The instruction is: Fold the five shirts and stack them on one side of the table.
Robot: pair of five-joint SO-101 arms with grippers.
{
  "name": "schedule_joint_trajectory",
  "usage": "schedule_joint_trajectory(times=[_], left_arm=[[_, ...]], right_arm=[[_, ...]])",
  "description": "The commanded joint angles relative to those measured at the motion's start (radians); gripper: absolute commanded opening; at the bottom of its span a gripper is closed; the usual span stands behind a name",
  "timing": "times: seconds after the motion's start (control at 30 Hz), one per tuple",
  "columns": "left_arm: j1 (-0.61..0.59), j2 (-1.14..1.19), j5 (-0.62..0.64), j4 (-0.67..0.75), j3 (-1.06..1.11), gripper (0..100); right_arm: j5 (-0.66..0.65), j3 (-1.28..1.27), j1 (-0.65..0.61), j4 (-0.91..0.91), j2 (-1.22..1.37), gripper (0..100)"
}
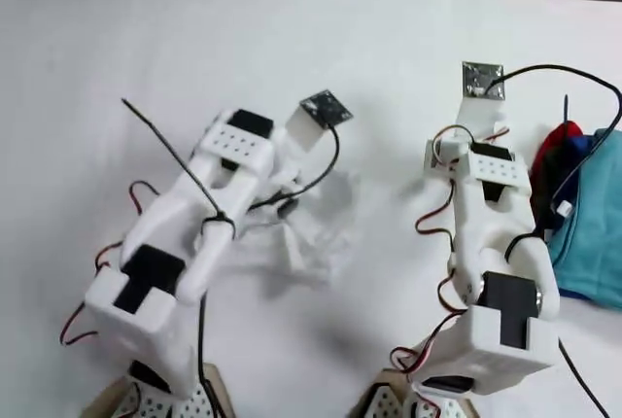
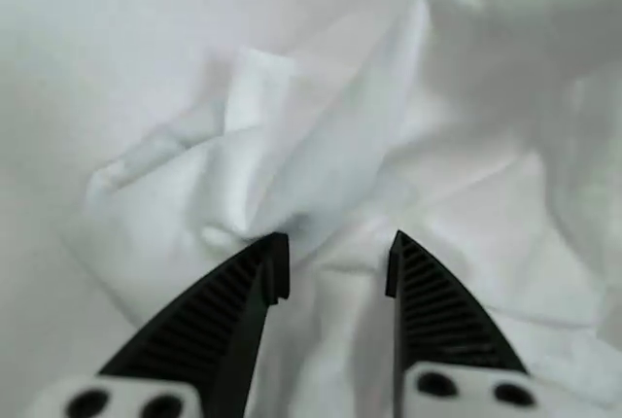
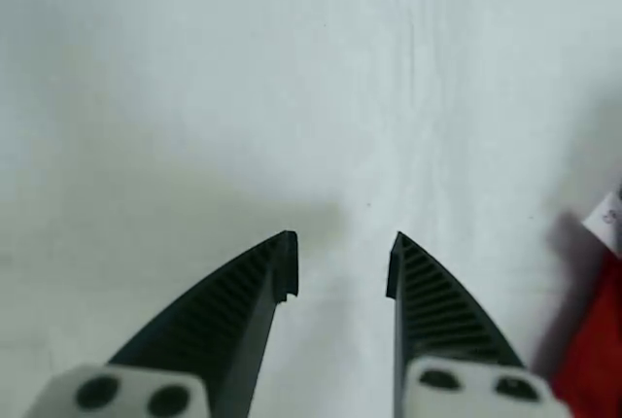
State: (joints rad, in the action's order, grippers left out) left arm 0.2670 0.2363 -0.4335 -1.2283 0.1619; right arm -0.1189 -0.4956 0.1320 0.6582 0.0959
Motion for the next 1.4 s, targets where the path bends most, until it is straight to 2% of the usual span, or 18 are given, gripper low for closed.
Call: schedule_joint_trajectory(times=[0.0,0.4,0.5,0.63,0.73,0.9,1.03,1.17,1.37], left_arm=[[0.006,-0.052,-0.005,-0.086,-0.024,19],[0.196,-0.362,-0.008,-0.117,0.338,19],[0.166,-0.428,-0.014,-0.110,0.340,19],[0.068,-0.514,-0.055,-0.133,0.216,19],[0.008,-0.485,-0.051,-0.124,0.160,19],[0.018,-0.313,-0.025,-0.003,0.174,19],[0.052,-0.204,-0.021,0.005,0.186,19],[0.052,-0.229,-0.026,-0.005,0.262,19],[0.066,-0.396,-0.054,-0.005,0.440,19]], right_arm=[[0.006,0.041,0.008,-0.012,-0.013,16.4],[0.006,0.041,0.008,-0.012,-0.010,16.4],[0.006,0.041,0.008,-0.012,-0.010,16.4],[0.006,0.041,0.008,-0.012,-0.010,16.4],[0.006,0.041,0.008,-0.012,-0.010,16.4],[0.006,0.041,-0.021,-0.013,-0.008,16.3],[0.006,0.040,-0.022,-0.013,-0.008,16.3],[0.006,0.040,-0.022,-0.013,-0.008,16.4],[0.006,0.040,-0.022,-0.013,-0.008,16.5]])
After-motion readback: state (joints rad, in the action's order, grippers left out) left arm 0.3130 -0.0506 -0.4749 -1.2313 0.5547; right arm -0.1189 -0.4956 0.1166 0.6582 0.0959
